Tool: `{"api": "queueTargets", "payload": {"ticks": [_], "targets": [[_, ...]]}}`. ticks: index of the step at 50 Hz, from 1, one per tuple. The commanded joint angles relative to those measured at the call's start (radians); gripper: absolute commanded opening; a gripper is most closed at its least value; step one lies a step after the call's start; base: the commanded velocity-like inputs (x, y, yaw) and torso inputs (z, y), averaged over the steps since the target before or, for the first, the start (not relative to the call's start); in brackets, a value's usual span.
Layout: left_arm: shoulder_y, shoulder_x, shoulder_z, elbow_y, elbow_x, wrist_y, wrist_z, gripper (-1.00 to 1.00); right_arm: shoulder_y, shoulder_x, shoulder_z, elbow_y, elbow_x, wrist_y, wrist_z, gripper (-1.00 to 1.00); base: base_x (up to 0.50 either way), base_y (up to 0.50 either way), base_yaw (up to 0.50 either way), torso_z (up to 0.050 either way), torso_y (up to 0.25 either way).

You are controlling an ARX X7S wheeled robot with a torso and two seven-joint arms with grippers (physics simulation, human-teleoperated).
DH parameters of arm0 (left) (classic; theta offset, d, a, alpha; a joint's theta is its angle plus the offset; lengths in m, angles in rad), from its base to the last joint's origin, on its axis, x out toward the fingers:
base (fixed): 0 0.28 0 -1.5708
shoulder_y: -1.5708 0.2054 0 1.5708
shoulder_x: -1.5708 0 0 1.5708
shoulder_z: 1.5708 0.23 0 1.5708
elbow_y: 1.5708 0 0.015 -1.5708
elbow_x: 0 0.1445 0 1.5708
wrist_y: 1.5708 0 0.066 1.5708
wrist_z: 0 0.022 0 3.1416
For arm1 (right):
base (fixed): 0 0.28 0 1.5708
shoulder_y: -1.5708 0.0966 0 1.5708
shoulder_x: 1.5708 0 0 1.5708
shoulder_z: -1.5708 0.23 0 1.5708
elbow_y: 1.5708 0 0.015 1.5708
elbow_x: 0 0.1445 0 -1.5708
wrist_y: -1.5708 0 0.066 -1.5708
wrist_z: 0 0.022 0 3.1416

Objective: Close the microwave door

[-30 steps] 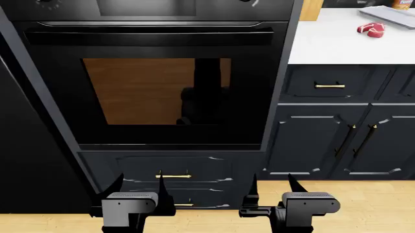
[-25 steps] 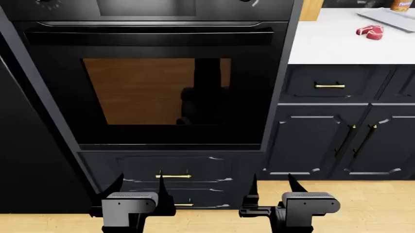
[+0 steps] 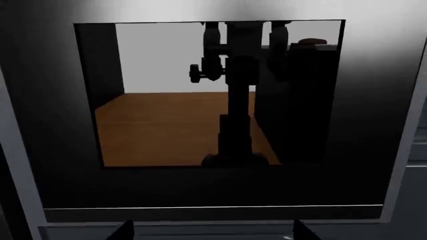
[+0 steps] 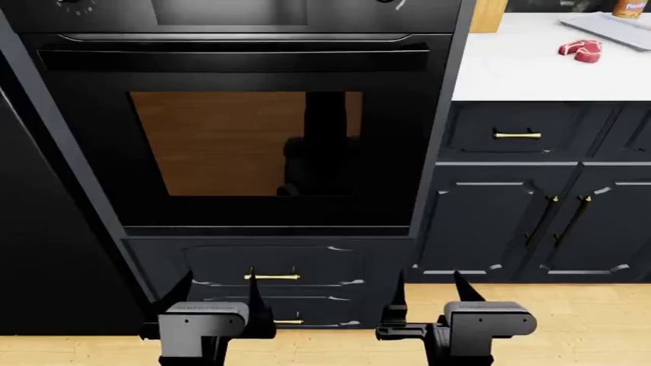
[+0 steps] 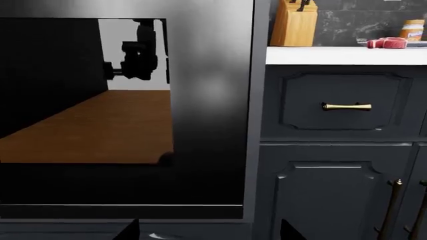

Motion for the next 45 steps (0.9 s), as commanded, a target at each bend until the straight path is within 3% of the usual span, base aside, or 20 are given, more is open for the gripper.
{"api": "queueTargets", "payload": {"ticks": [1,7,13,22,24,26,29,33,36,40,45], "targets": [[0.011,-0.034,0.037,0.077,0.065,0.070,-0.047,1.00,-0.013,0.018,-0.015,-0.080,0.002,-0.037,0.038,1.00,0.00,0.00,0.00,0.000,0.000],[0.000,-0.070,0.034,0.458,0.083,-0.092,-0.037,1.00,-0.027,0.035,-0.017,-0.272,0.019,0.013,0.048,1.00,0.00,0.00,0.00,0.000,0.000],[-0.052,-0.107,0.034,0.694,0.129,-0.224,-0.021,1.00,-0.011,0.057,-0.015,-0.533,0.042,0.153,0.066,1.00,0.00,0.00,0.00,0.000,0.000],[-0.244,-0.167,-0.025,1.028,0.145,-0.568,0.071,1.00,0.100,0.089,0.023,-0.858,0.089,0.388,0.108,1.00,0.00,0.00,0.00,0.000,0.000],[-0.284,-0.105,-0.078,1.031,0.190,-0.568,0.175,1.00,0.150,0.096,0.043,-0.935,0.110,0.472,0.123,1.00,0.00,0.00,0.00,0.000,0.000],[-0.335,0.059,-0.166,1.031,0.313,-0.540,0.391,1.00,0.201,0.099,0.068,-1.000,0.145,0.546,0.137,1.00,0.00,0.00,0.00,0.000,0.000],[-0.382,0.060,-0.212,1.031,0.296,-0.542,0.411,1.00,0.258,0.191,0.059,-1.032,0.239,0.553,0.252,1.00,0.00,0.00,0.00,0.000,0.000],[-0.425,0.060,-0.266,1.031,0.275,-0.532,0.430,1.00,0.408,0.678,-0.187,-1.032,0.532,0.306,0.784,1.00,0.00,0.00,0.00,0.000,0.000],[-0.454,0.060,-0.309,1.031,0.251,-0.528,0.442,1.00,0.615,0.935,-0.472,-1.032,0.577,0.108,1.048,1.00,0.00,0.00,0.00,0.000,0.000],[-0.471,0.060,-0.345,1.031,0.230,-0.512,0.454,1.00,0.985,1.111,-0.900,-1.032,0.568,-0.059,1.259,1.00,0.00,0.00,0.00,0.000,0.000],[-0.462,0.060,-0.367,1.031,0.217,-0.492,0.448,1.00,1.485,1.178,-1.449,-1.032,0.519,-0.201,1.423,1.00,0.00,0.00,0.00,0.000,0.000]]}}
